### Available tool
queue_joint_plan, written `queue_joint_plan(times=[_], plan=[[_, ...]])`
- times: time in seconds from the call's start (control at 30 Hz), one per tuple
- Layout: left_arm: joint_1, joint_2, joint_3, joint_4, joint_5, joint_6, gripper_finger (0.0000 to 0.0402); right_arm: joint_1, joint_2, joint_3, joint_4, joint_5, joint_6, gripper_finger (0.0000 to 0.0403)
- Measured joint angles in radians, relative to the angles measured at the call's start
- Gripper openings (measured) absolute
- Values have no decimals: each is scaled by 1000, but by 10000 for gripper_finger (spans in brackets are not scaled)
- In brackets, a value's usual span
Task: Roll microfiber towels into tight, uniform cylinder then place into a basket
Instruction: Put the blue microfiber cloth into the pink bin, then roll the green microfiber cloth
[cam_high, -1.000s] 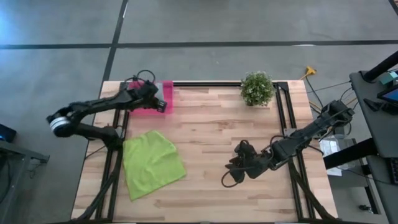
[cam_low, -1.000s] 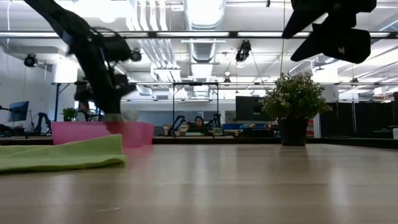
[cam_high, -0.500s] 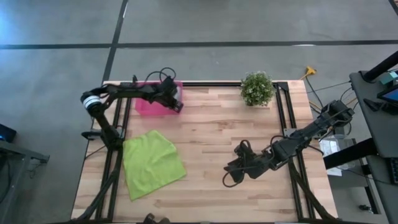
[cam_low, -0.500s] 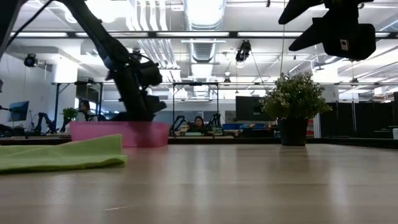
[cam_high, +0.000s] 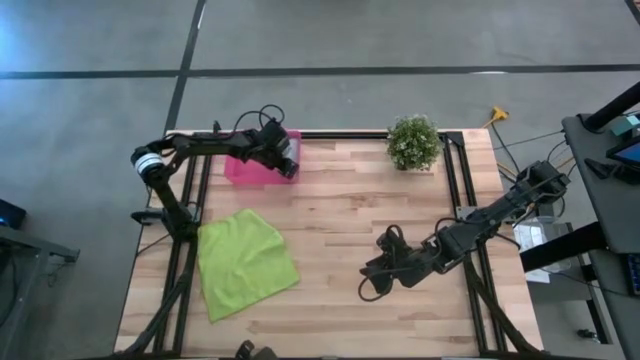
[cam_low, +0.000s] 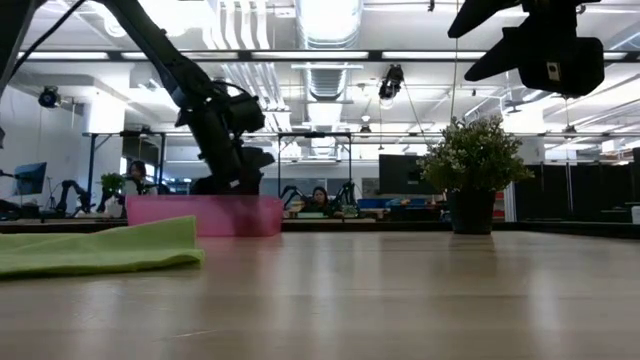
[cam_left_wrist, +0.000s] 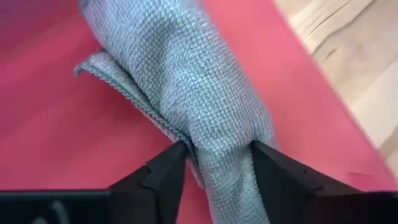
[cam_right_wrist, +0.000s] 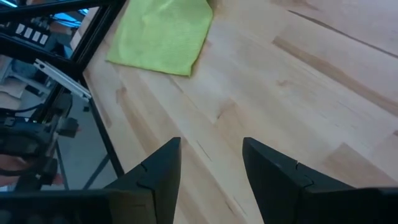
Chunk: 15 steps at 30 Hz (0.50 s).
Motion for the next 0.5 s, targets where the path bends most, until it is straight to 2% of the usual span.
queue_joint_plan(times=[0.17, 0.5], plan=[[0, -54, 0, -1, 3, 0, 195, 0, 1, 0, -4, 0, -2, 167], [0, -223, -14, -46, 8, 5, 199, 0, 1, 0, -4, 14, 59, 166]])
